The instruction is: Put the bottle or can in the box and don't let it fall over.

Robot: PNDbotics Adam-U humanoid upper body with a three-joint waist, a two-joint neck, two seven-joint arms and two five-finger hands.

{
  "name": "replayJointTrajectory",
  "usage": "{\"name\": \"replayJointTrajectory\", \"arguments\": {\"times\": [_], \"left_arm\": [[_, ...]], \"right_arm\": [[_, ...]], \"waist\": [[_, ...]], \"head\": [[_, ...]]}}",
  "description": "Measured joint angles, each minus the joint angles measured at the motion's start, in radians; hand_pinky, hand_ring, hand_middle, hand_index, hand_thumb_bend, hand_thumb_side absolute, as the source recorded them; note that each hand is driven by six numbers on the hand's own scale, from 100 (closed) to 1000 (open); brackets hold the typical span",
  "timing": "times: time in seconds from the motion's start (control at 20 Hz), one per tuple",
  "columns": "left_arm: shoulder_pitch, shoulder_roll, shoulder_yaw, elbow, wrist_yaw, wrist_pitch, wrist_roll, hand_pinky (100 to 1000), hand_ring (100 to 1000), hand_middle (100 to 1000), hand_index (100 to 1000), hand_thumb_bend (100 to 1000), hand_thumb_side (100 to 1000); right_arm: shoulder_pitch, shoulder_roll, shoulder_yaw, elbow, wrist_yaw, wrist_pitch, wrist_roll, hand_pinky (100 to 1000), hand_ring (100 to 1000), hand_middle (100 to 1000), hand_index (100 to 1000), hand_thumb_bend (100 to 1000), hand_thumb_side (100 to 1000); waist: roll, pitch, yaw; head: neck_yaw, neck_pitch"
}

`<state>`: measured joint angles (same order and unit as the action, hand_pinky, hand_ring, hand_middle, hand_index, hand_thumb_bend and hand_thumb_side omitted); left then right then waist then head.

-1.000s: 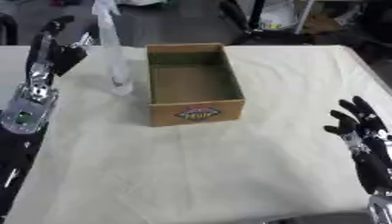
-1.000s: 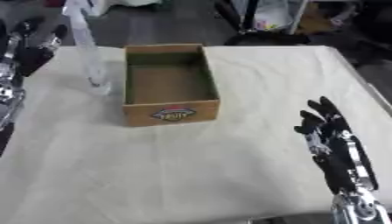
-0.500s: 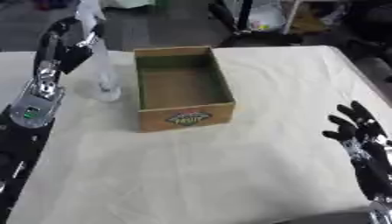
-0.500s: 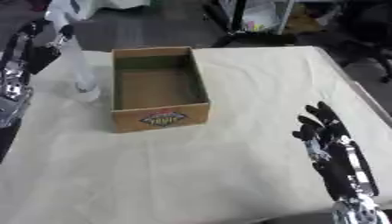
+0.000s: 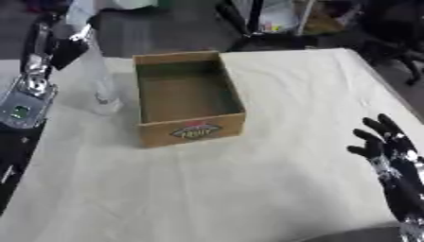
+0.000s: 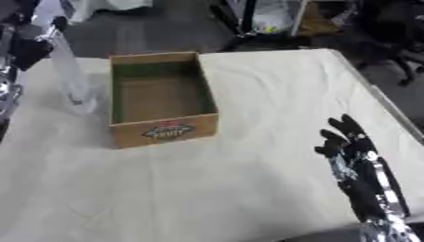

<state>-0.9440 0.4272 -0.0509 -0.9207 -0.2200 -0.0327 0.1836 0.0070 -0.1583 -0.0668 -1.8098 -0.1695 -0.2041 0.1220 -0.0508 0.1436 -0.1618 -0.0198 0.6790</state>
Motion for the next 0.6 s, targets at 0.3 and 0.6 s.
{"name": "replayJointTrajectory", "arguments": {"times": [0.3,0.6], "left_arm": [[-0.009,0.012,0.006,0.014,-0.001,-0.001,0.000,603,978,876,883,487,624],[-0.021,0.025,0.013,0.044,-0.011,-0.002,0.002,603,979,877,884,485,628]], "right_arm": [[-0.008,-0.004,0.007,0.000,-0.003,0.001,0.010,745,891,913,1000,209,423],[-0.009,-0.005,0.012,0.000,-0.007,0.000,0.016,745,892,913,1000,207,423]], "waist": [[0.004,0.006,-0.025],[0.007,0.011,-0.043]], "head": [[0.001,-0.012],[0.023,-0.023]]}}
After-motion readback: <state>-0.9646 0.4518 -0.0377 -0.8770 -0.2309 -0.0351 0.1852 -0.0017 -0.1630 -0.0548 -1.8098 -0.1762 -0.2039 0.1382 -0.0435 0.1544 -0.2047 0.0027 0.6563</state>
